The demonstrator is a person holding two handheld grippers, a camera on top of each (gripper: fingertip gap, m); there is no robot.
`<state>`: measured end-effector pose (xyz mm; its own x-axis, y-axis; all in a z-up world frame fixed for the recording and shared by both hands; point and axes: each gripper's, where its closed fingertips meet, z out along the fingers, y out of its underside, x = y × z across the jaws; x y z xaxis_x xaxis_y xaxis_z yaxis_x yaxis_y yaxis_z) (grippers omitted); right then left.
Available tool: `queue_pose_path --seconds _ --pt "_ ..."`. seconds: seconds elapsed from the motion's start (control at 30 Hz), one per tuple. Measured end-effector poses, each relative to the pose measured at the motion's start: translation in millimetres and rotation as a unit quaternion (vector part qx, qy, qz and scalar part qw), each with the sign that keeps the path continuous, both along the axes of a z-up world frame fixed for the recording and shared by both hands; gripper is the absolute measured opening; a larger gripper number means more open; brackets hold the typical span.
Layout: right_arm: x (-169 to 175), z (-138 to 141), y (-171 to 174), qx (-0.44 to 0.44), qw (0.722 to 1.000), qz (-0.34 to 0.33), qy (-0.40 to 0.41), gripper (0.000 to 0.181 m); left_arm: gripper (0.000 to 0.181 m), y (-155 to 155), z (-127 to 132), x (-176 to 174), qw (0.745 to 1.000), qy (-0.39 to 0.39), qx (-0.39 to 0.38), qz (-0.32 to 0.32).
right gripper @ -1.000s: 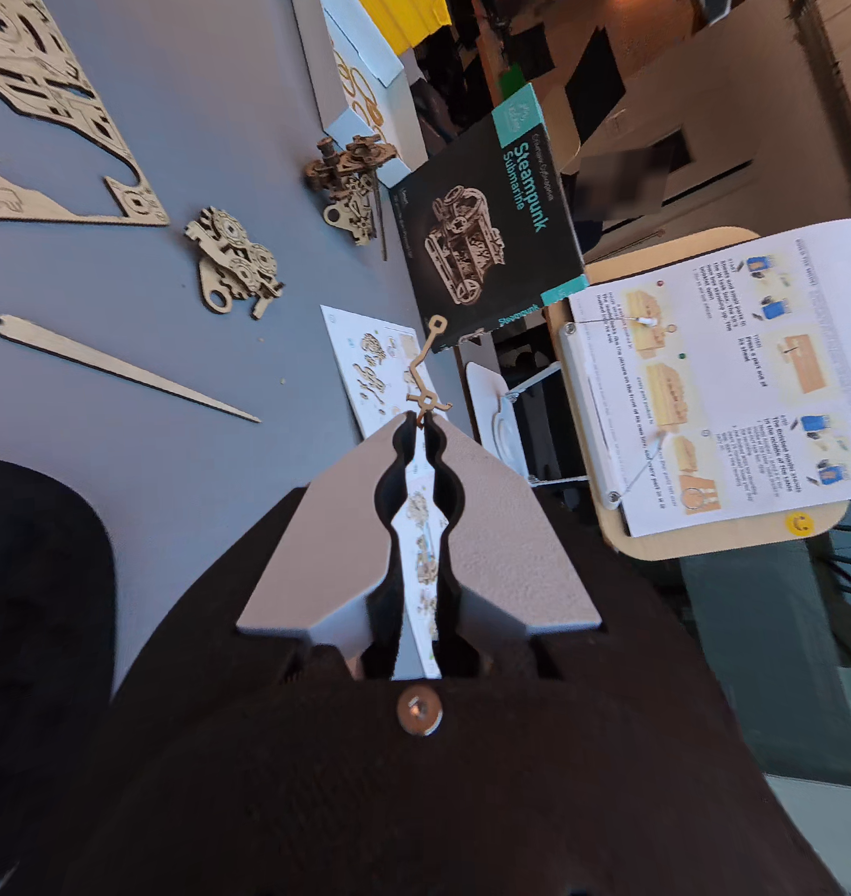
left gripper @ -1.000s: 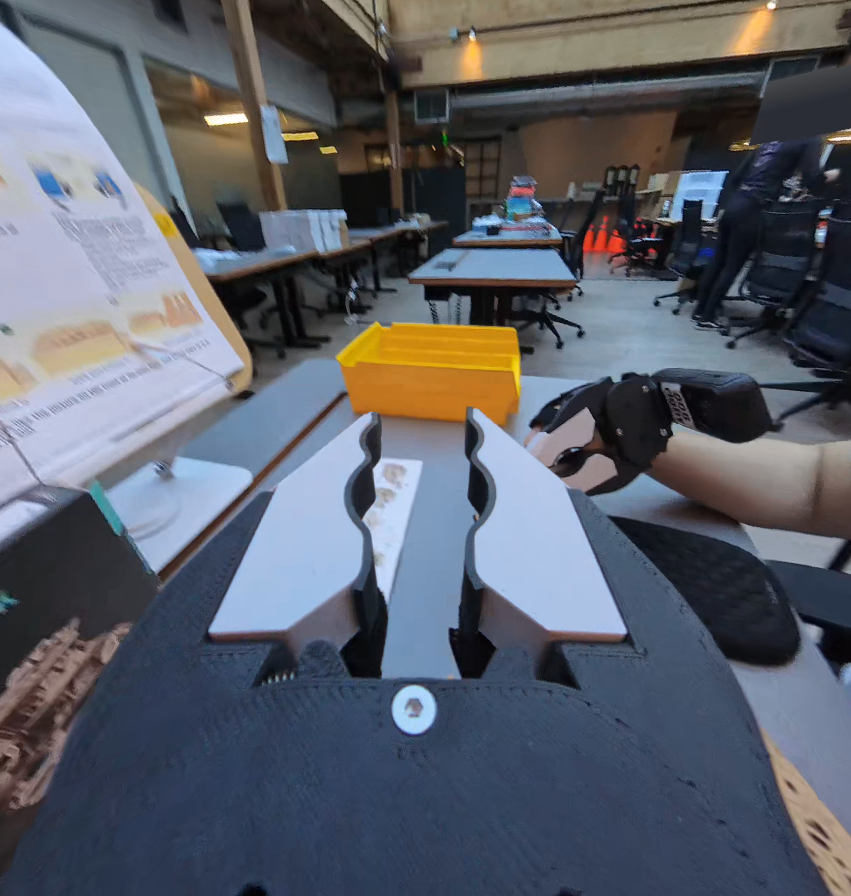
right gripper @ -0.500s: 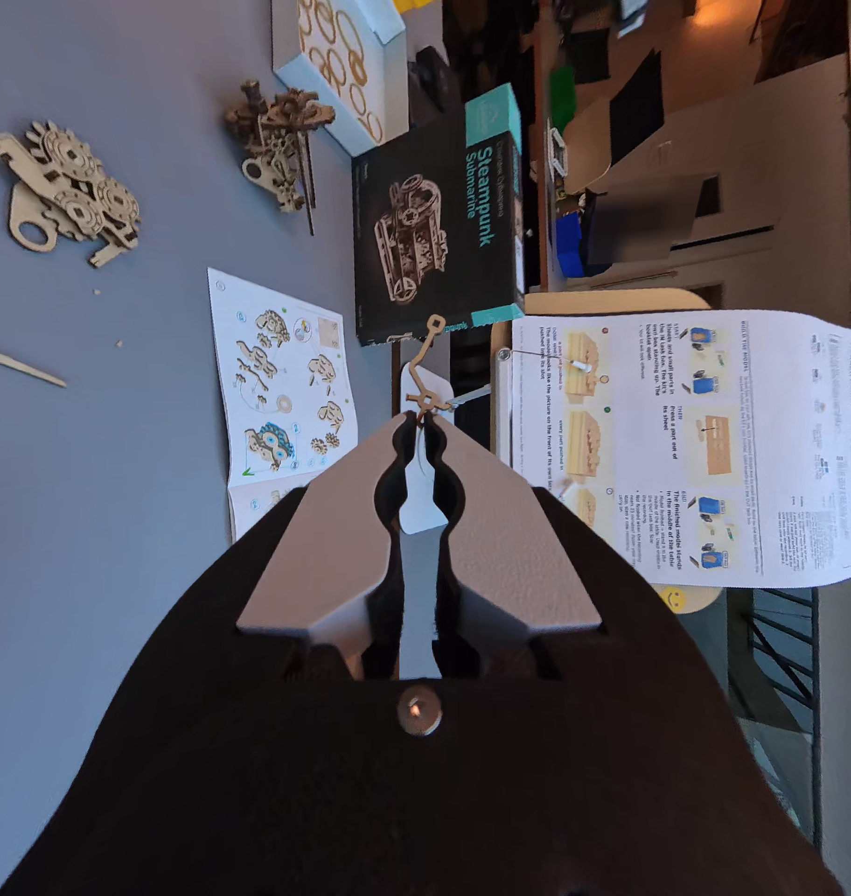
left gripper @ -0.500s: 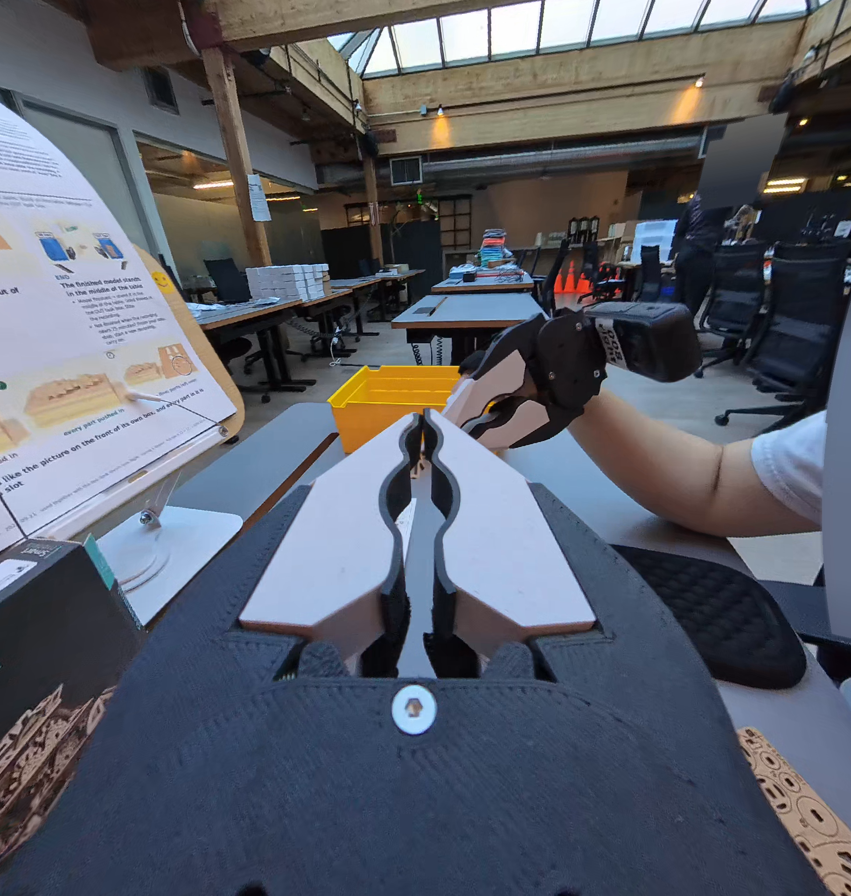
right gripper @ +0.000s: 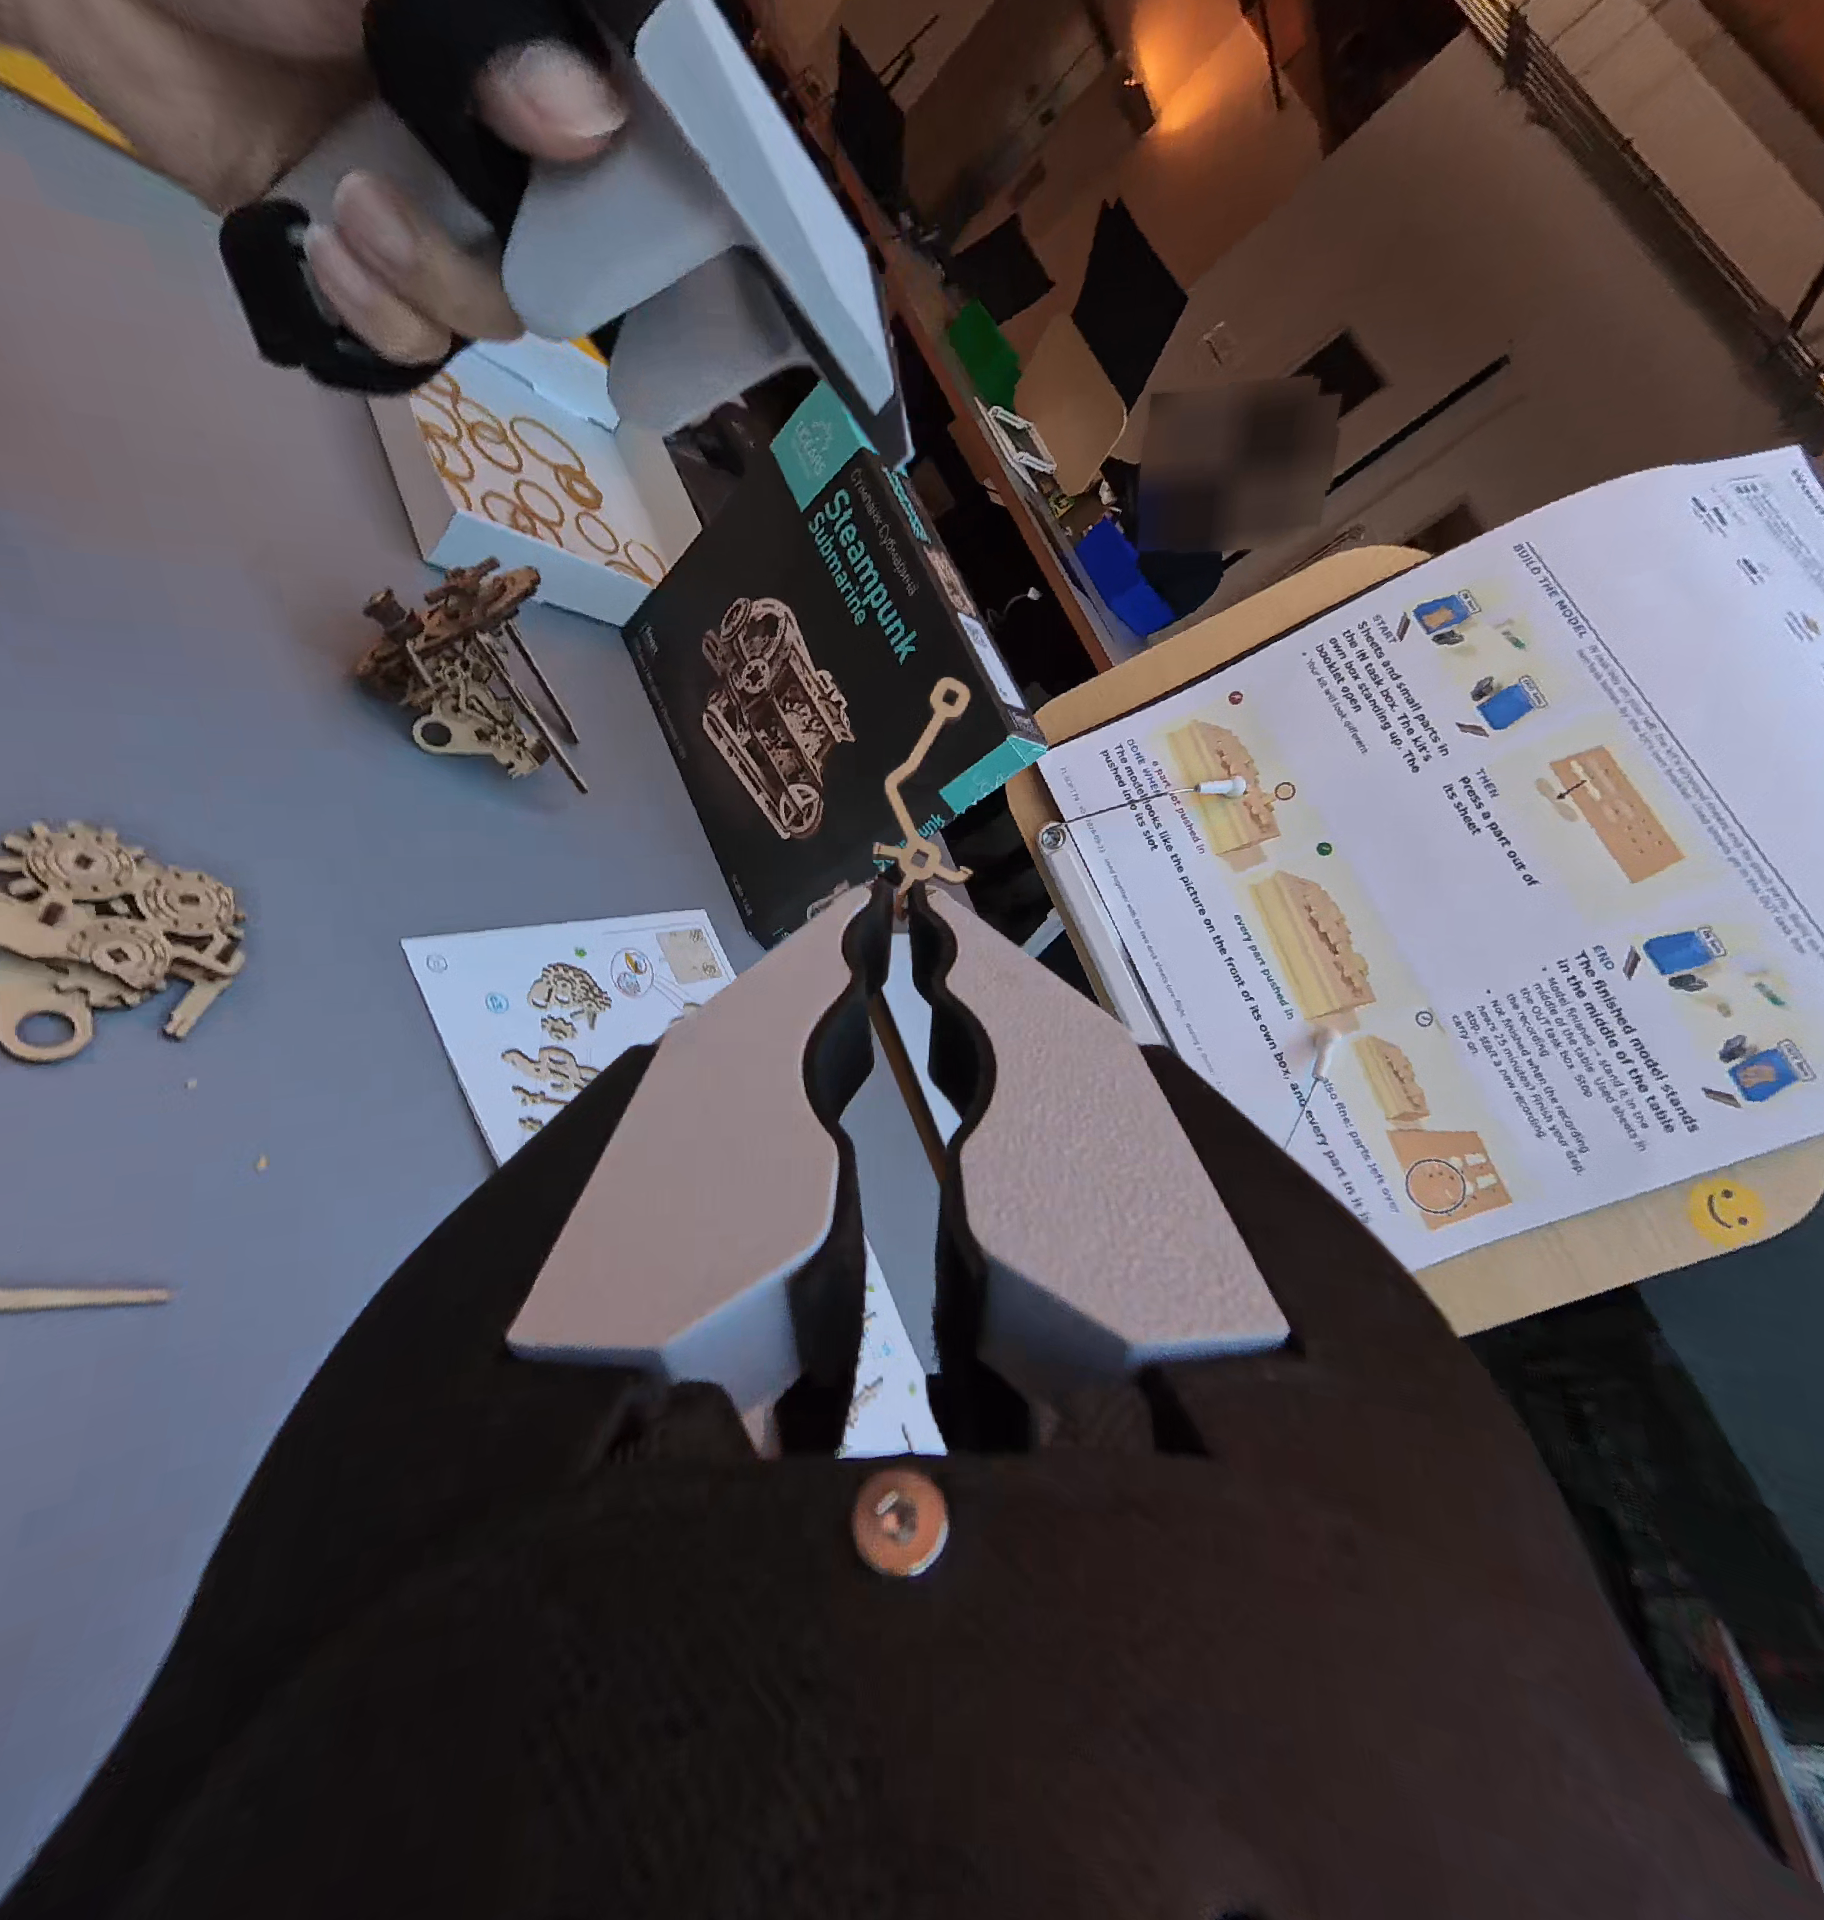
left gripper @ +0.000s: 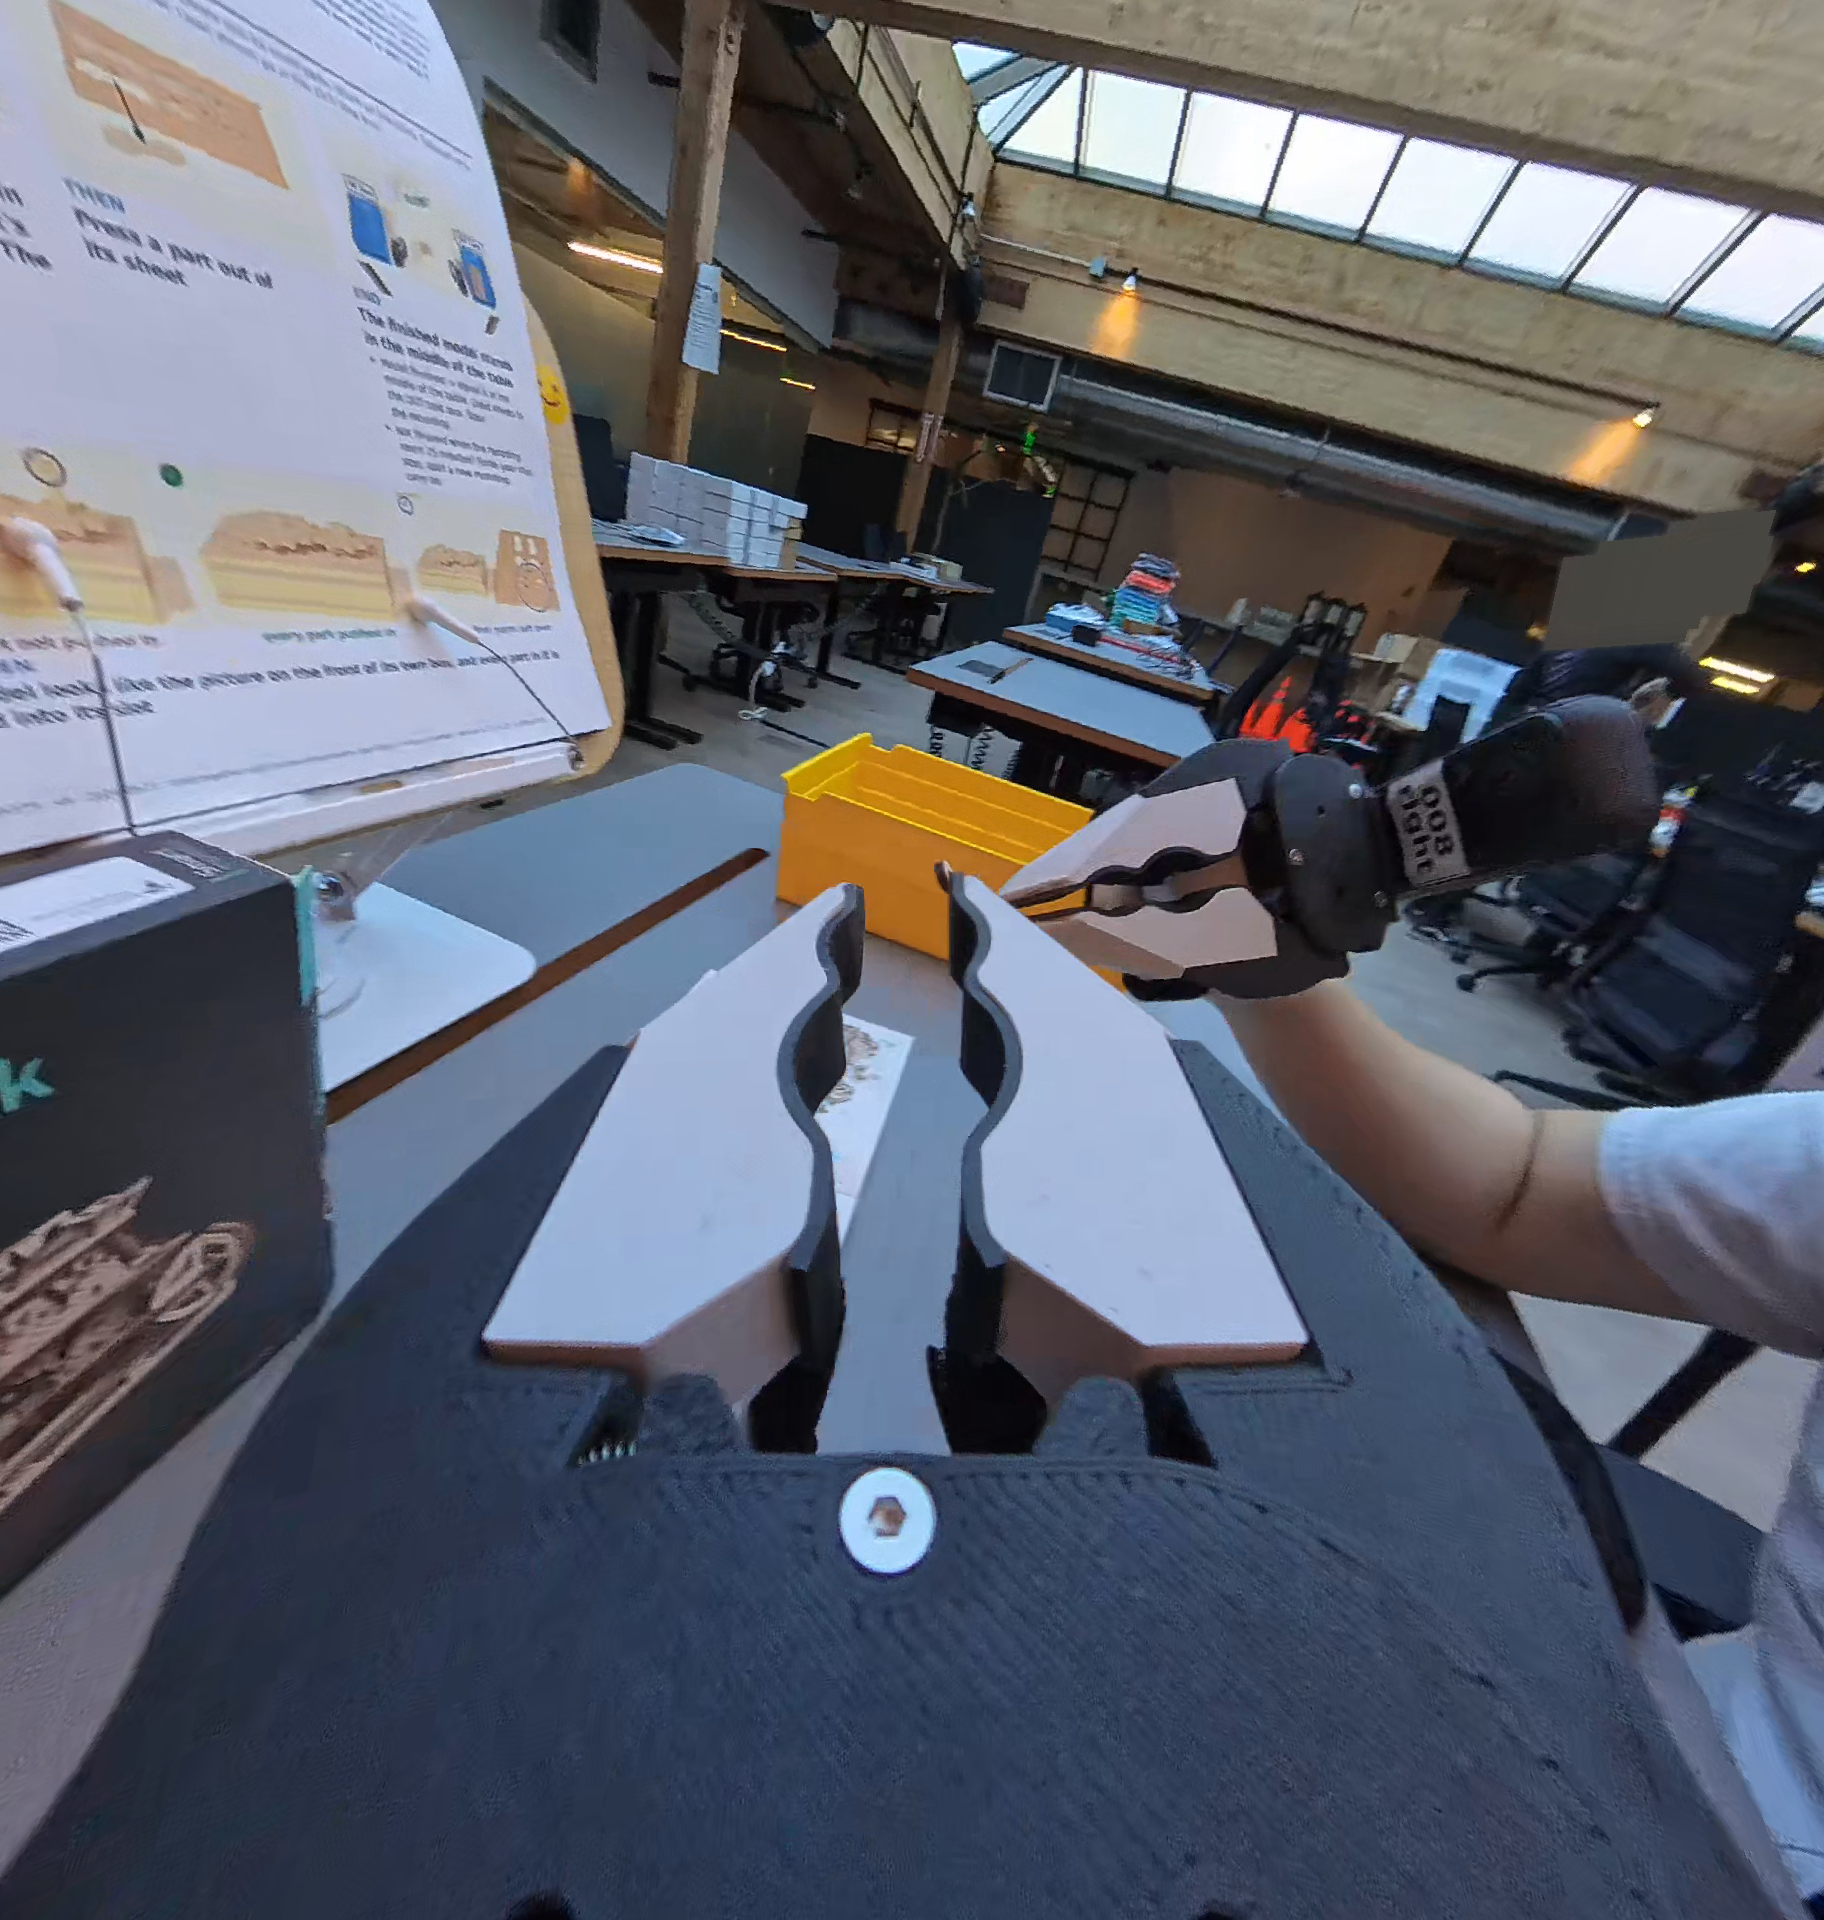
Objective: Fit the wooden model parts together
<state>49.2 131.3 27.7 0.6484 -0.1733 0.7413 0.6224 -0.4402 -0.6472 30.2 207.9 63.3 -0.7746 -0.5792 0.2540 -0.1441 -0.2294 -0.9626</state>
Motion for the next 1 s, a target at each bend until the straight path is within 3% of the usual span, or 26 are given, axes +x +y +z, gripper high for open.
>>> queue_pose_path --seconds 0.17,0.3,1.0 --pt "-10 16 9 0.074 0.994 -0.027 0.069 0.001 0.039 -13 -6 1 0.999 0.031 -0.012 -0.015" --pt "-14 23 9 0.125 0.984 -0.032 0.121 0.001 0.043 -33 -10 -6 0.995 0.062 -0.037 -0.062" --pt "-30 15 20 0.156 0.978 -0.031 0.136 0.001 0.031 -61 -13 -11 0.99 0.053 -0.085 -0.1"
